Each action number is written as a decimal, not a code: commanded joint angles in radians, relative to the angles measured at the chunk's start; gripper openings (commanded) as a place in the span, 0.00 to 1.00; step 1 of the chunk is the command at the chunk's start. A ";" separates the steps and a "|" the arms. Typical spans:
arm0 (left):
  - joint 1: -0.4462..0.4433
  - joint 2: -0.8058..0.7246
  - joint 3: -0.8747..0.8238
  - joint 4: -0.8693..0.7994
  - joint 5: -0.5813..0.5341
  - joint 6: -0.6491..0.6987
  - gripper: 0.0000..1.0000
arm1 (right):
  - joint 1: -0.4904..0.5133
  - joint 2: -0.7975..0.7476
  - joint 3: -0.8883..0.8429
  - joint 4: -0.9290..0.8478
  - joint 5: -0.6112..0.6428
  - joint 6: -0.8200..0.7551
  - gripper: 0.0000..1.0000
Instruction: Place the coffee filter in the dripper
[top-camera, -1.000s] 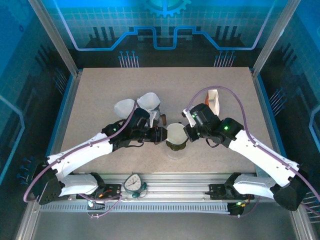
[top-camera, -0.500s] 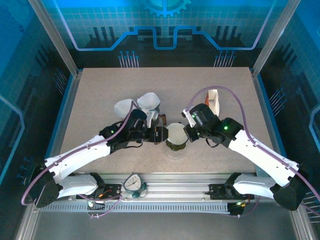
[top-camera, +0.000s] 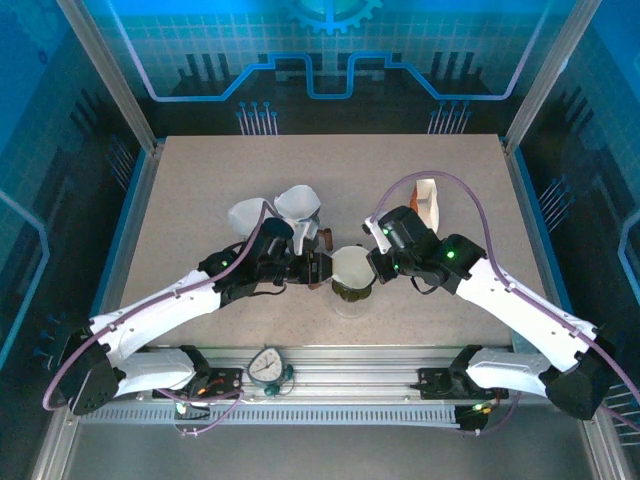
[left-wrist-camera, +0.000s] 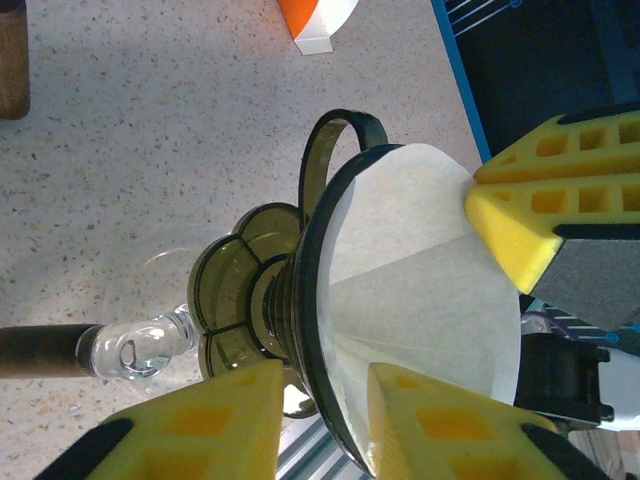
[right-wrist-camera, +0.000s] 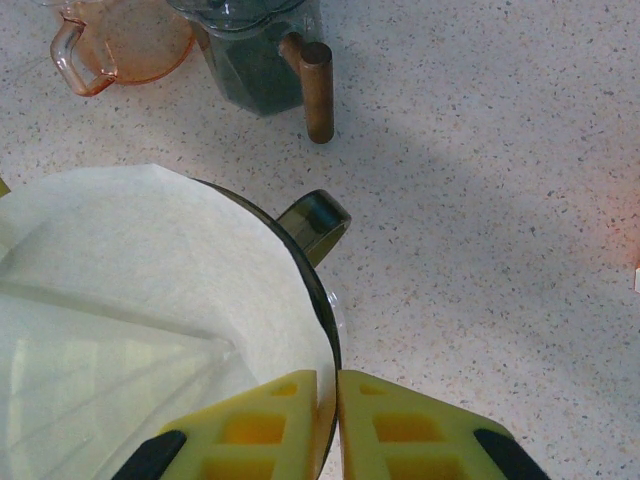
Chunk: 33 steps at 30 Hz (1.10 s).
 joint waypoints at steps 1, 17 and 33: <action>0.003 -0.002 -0.015 0.006 0.017 0.007 0.26 | 0.020 0.005 0.026 -0.023 0.010 0.007 0.13; 0.004 -0.002 -0.022 0.007 0.013 0.007 0.28 | 0.030 0.110 0.088 0.002 -0.011 -0.022 0.75; 0.004 0.005 -0.026 0.014 0.015 0.005 0.28 | 0.033 0.239 0.049 0.021 -0.008 -0.037 0.76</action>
